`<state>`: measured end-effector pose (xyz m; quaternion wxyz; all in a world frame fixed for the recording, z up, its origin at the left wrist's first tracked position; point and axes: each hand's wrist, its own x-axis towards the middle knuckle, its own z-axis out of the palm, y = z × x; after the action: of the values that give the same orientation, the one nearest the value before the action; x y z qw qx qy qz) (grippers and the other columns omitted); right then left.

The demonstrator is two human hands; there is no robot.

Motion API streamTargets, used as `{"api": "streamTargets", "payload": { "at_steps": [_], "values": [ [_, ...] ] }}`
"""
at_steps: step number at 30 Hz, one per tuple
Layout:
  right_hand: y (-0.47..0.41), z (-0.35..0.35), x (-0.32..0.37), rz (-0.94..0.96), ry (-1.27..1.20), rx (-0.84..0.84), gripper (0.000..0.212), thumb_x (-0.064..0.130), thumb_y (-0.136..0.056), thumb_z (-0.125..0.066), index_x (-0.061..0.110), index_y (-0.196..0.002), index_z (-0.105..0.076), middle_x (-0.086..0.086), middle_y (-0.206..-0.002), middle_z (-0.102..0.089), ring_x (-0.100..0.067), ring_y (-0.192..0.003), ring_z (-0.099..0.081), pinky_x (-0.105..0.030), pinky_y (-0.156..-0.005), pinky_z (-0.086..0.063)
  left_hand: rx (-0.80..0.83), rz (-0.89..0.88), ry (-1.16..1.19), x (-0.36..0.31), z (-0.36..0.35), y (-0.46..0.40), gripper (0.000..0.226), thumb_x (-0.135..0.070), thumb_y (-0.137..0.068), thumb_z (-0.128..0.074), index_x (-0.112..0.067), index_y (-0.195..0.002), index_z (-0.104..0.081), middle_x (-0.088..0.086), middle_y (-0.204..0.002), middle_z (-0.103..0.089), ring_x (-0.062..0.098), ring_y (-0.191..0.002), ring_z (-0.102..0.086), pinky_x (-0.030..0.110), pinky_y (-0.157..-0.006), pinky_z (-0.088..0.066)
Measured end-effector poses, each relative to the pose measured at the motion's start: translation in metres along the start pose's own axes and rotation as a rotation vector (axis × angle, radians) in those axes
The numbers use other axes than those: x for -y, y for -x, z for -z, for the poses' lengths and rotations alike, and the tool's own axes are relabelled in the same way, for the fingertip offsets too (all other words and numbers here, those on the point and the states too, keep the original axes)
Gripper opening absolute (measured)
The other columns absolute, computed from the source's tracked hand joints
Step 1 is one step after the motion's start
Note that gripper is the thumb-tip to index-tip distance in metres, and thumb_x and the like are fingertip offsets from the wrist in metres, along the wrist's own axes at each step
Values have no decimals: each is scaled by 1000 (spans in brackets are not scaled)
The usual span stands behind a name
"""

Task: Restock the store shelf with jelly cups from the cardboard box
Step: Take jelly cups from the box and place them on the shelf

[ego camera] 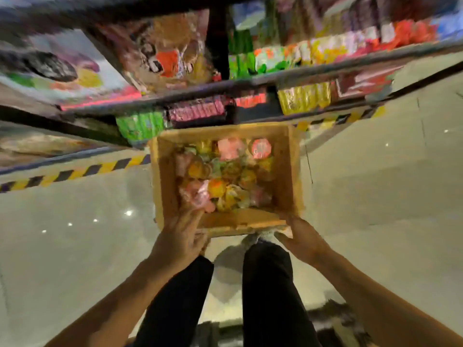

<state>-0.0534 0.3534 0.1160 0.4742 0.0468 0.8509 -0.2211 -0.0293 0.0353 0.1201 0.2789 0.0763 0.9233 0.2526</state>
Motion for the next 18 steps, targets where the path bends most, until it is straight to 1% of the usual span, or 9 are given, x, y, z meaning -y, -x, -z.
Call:
{"api": "streamTargets", "payload": {
  "at_steps": [2,4,6,8,9,10,12,15,18],
  "values": [
    [-37,-15,-12,7,-18,-5,53,28,-97,-65,20,-146,-46,-6,-142,-56,-26,-127,-57,-26,-98,-42,61,21,-45,24,-32,-16,64,-38,-89,-60,-18,-149,-46,3,-148,-49,30,-126,-55,41,-103,-48],
    [-74,-27,-22,44,-46,-28,54,29,-97,-66,22,-147,-45,-3,-140,-57,-24,-125,-58,-31,-101,-47,133,86,-73,39,-59,-35,66,-42,-92,-62,-27,-151,-37,-4,-152,-43,28,-134,-47,44,-109,-43],
    [-110,-37,-26,57,-117,-22,49,26,-98,-64,25,-143,-45,7,-131,-60,-14,-119,-60,-14,-95,-46,180,153,-70,49,-79,-54,64,-48,-94,-59,-35,-151,-32,-9,-154,-40,24,-138,-42,44,-111,-40],
    [-149,-47,-31,24,-145,-43,38,18,-98,-65,26,-131,-50,19,-113,-61,-2,-104,-62,1,-79,-43,197,167,-79,61,-96,-72,56,-49,-95,-57,-36,-146,-38,-8,-146,-49,23,-132,-50,41,-105,-45],
    [-168,-49,-32,15,-143,-48,34,14,-96,-67,26,-124,-52,20,-106,-61,-1,-100,-62,-1,-78,-46,207,171,-81,67,-103,-81,52,-48,-95,-57,-35,-143,-43,-6,-141,-54,23,-126,-56,40,-100,-49],
    [-186,-54,-35,0,-145,-40,32,13,-95,-68,24,-122,-54,15,-106,-63,-7,-102,-64,-10,-84,-52,210,174,-95,74,-111,-90,50,-47,-95,-59,-32,-140,-47,-3,-138,-57,25,-122,-60,40,-95,-53],
    [-221,-64,-45,-12,-156,18,36,18,-97,-66,15,-131,-55,-4,-122,-65,-26,-116,-62,-36,-101,-52,195,129,-148,90,-130,-107,52,-40,-91,-67,-23,-138,-54,6,-140,-58,32,-122,-60,44,-89,-55],
    [-255,-73,-59,-76,-80,87,44,26,-98,-63,7,-137,-56,-15,-132,-62,-35,-123,-58,-36,-97,-45,221,177,-92,109,-155,-136,56,-39,-95,-61,-20,-146,-47,8,-152,-44,32,-140,-43,49,-106,-46],
    [-279,-87,-73,-54,-91,63,41,37,-95,-65,20,-133,-62,-6,-124,-68,-28,-112,-65,-30,-81,-49,251,231,-49,120,-177,-154,60,-47,-95,-48,-24,-150,-38,4,-156,-36,27,-145,-32,50,-109,-41]
  ]
}}
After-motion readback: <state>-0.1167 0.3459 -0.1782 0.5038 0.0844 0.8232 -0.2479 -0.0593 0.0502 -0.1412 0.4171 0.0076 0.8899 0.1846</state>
